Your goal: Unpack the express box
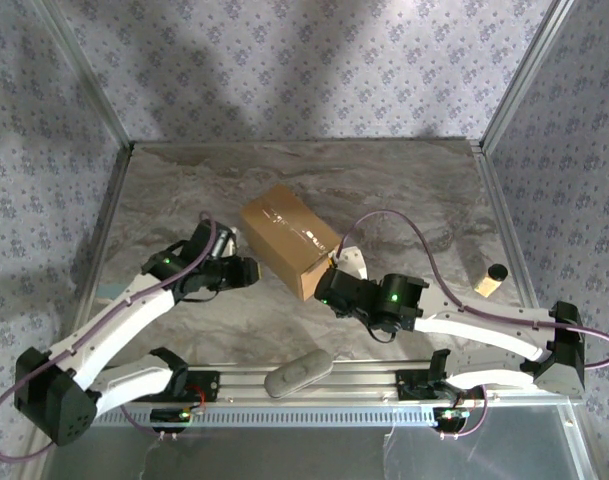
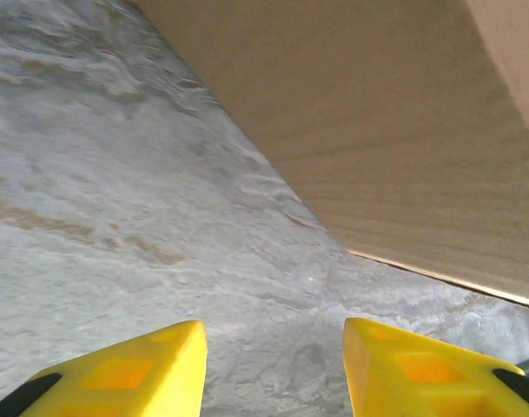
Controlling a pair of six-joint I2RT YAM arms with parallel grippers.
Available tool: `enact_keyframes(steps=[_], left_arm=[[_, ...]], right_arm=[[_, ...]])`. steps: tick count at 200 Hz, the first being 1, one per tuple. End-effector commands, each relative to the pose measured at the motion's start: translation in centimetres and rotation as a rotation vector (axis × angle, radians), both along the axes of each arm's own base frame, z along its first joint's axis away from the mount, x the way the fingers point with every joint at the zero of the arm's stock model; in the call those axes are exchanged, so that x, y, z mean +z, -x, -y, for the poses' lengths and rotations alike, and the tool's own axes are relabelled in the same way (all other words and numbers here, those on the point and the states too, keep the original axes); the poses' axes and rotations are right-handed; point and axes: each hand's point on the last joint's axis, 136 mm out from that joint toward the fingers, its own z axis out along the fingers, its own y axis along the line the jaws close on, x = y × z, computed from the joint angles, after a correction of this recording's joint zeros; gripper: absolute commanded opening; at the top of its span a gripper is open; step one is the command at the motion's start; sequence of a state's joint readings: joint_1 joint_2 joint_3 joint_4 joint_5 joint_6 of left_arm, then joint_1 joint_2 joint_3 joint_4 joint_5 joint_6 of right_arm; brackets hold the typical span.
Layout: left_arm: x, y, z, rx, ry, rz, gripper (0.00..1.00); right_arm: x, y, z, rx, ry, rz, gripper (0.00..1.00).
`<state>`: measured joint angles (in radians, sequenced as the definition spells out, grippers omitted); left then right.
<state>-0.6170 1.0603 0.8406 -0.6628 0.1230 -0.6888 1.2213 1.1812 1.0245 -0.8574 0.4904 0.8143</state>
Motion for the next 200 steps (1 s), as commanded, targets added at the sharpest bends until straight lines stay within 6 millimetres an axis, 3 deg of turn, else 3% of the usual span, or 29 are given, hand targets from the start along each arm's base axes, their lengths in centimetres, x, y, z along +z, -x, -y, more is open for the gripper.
enact_keyframes(steps=[1,74,200], left_arm=[[0.6,-1.0,2.3,0.017,0.079,0.033,0.44],[0.2,-2.0,7.3,-0.027,0.157,0.031,0.44],[0.3,-3.4,10.2,0.021,0.225,0.02,0.44]], right_arm=[[1.2,-0.4,-0.4,0.003,-0.019,0.014,0.0],[1.3,-0.3,-1.5,0.038,-0.017,0.009,0.0],[1.4,1.1,-4.7,0.172,-0.02,0.014,0.0]])
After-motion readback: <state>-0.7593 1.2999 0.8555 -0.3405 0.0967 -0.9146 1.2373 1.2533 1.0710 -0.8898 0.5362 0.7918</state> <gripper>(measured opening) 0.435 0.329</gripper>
